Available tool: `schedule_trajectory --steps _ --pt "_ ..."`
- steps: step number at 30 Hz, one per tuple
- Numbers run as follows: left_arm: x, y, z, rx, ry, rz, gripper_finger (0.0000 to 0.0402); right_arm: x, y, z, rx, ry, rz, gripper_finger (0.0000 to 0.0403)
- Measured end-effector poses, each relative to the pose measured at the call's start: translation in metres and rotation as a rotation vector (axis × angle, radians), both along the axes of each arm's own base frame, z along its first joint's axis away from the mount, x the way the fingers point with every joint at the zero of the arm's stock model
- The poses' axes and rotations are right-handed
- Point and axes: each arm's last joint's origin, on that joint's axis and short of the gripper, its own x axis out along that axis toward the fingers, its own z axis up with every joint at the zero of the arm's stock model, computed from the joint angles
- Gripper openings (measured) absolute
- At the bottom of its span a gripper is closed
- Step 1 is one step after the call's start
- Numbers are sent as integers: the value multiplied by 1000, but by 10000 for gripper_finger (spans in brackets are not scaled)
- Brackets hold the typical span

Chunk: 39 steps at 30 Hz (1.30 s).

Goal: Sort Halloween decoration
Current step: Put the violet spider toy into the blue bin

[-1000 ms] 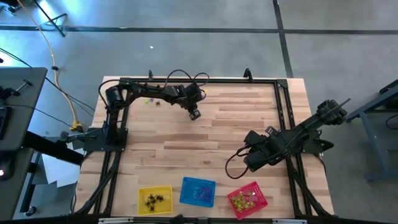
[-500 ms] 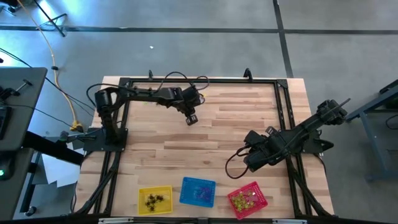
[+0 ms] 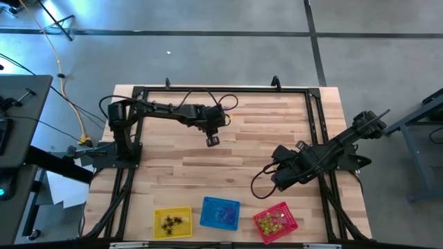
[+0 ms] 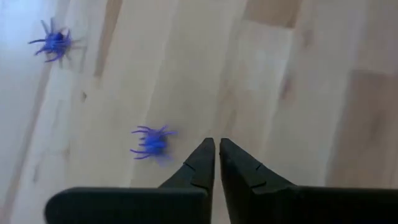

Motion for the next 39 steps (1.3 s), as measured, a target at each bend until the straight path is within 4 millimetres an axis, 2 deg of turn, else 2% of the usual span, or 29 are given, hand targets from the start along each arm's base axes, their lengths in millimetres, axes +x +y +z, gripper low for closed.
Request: schedule_trajectory --steps 3,11,16,21,25,32,35,39 --pt "-2 6 -7 43 46 -9 40 0 0 0 0 0 0 112" --pt "-4 12 -6 97 85 -107 120 0 0 0 0 0 0 112" --pt "-2 18 -20 110 119 -116 155 0 0 0 1 -2 0 112" --pt "2 29 -36 125 115 -101 170 1 0 0 2 -5 0 112" --pt "2 38 -45 98 120 -81 170 1 1 0 5 -9 0 112" --pt "-7 46 -52 -105 109 31 155 1 1 0 5 -9 0 112" --pt "-9 47 -52 -138 107 89 122 1 1 0 5 -9 0 112" --pt "-11 48 -52 -168 107 138 46 1 1 0 6 -10 0 112"
